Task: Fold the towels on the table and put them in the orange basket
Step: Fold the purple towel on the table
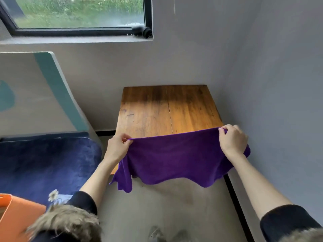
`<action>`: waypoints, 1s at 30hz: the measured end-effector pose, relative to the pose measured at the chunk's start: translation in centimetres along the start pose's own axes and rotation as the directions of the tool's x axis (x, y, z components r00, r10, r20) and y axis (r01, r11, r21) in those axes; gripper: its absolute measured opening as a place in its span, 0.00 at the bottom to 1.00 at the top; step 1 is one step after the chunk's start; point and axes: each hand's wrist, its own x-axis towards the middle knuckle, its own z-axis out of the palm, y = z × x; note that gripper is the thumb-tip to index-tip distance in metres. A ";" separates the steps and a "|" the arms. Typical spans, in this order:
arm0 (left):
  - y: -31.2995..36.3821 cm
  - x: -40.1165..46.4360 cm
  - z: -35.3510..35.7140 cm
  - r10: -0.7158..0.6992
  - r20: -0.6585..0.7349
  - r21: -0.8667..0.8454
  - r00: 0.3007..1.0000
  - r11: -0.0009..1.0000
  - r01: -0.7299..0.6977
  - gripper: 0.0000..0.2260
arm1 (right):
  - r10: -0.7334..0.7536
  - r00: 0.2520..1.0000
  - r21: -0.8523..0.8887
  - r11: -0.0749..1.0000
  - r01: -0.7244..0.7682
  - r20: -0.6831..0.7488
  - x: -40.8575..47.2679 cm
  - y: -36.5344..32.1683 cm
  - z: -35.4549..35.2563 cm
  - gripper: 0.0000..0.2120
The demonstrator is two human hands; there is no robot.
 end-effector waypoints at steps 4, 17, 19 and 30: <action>0.5 6.0 1.4 -0.023 0.024 0.018 0.999 1.000 0.022 0.02 | -0.018 0.998 -0.045 0.999 0.021 0.054 4.4 -0.8 3.2 0.13; 3.0 27.7 11.4 -0.172 0.101 0.213 0.980 0.966 0.148 0.04 | -0.060 0.959 -0.144 0.984 0.103 0.275 24.8 -0.2 18.2 0.11; 3.0 30.7 13.2 -0.197 0.105 0.247 0.975 0.955 0.167 0.05 | -0.089 0.944 -0.156 0.977 0.145 0.317 27.5 -0.2 20.3 0.12; 2.0 40.9 19.2 -0.202 0.083 0.232 0.976 0.956 0.179 0.08 | -0.017 0.909 -0.074 0.996 0.052 0.416 34.0 -1.4 28.2 0.16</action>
